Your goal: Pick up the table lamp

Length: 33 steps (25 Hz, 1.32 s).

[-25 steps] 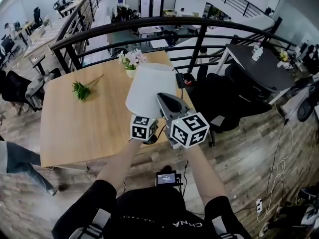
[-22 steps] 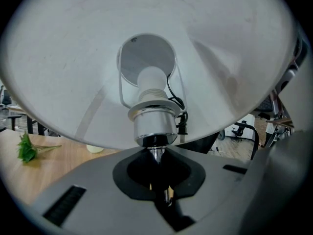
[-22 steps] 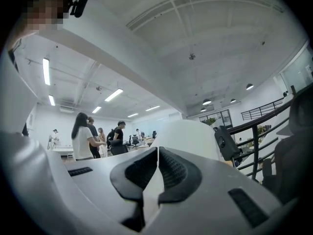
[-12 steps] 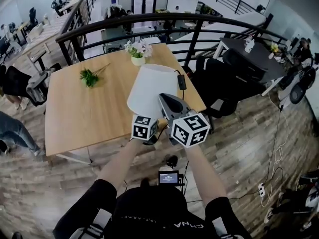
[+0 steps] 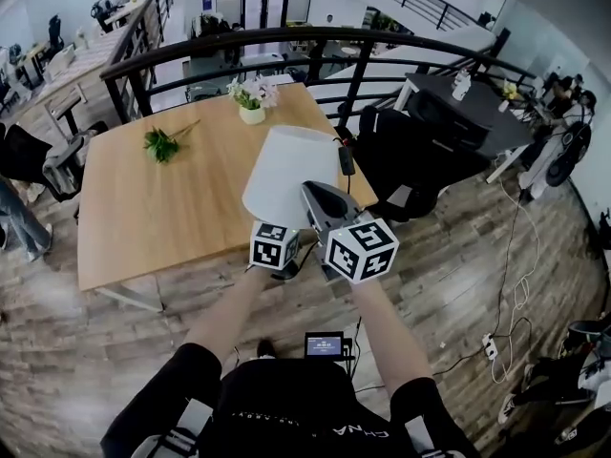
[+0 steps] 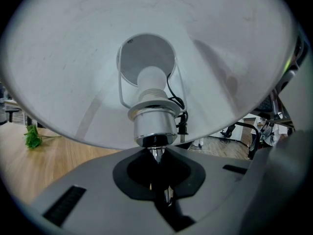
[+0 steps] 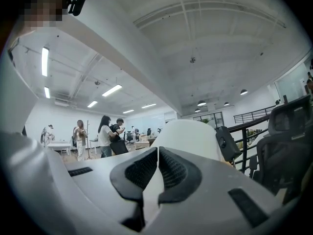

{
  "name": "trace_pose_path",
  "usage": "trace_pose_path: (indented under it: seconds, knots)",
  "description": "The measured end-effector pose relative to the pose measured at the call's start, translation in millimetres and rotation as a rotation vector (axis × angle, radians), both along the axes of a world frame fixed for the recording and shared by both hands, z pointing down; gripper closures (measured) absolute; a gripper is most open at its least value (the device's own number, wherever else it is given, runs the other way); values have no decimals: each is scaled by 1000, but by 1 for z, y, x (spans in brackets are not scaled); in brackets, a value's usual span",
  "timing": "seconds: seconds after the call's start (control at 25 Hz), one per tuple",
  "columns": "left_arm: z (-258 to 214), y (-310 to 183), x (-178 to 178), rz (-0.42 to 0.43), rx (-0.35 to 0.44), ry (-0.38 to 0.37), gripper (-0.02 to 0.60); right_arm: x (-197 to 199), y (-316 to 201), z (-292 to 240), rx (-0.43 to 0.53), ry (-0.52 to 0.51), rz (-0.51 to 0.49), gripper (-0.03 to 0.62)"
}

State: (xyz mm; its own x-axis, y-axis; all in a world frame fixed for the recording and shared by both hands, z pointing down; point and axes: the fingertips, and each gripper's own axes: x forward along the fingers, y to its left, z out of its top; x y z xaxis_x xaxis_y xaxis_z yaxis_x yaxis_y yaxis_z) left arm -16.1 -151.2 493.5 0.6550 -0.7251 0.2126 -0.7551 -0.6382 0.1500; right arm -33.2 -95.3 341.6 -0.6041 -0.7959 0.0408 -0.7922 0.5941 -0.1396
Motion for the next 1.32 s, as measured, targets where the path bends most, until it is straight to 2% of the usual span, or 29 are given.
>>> trace_pose_path:
  seconds: [0.28, 0.68, 1.04, 1.32]
  knots:
    - [-10, 14, 43, -14, 6, 14, 552, 43, 15, -7, 9, 4, -13, 565]
    - [-10, 29, 75, -28, -1, -9, 552, 78, 30, -10, 16, -1, -26, 565]
    - [-13, 33, 72, -35, -4, -16, 552, 75, 35, -14, 20, -7, -41, 565]
    - [-27, 32, 64, -60, 23, -14, 552, 70, 35, -17, 23, -6, -49, 565]
